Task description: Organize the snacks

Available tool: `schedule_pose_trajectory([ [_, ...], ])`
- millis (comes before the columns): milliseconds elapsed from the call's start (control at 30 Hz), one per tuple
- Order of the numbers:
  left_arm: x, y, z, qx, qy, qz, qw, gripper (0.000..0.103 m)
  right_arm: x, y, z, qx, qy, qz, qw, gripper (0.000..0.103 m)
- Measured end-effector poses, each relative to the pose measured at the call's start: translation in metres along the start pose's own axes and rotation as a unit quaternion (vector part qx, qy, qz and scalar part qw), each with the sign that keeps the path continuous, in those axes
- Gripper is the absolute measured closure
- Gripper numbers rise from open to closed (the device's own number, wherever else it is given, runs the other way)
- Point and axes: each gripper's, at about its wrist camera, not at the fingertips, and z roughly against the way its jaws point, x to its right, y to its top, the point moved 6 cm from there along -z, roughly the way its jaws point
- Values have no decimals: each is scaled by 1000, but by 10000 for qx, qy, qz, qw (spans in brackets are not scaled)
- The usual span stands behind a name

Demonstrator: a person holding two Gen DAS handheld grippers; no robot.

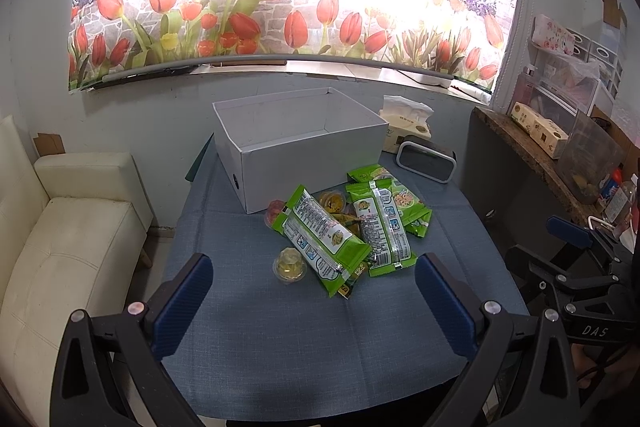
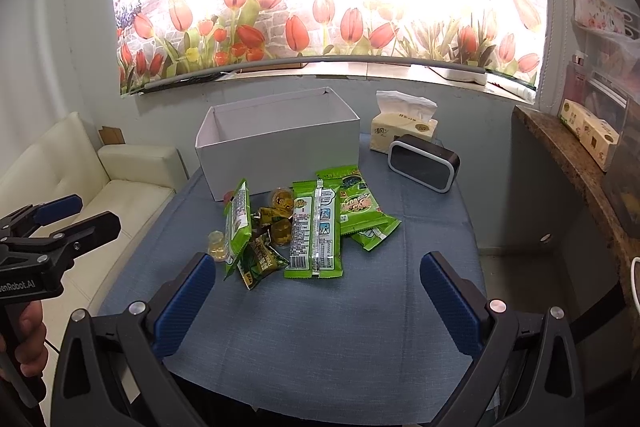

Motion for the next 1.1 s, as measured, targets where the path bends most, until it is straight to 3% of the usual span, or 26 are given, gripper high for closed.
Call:
schedule_pose_trajectory([
  [1100,-1,0,-7,-131,52,-55,9999,0,2,-5,-4,-73,-13,-52,10000,0],
])
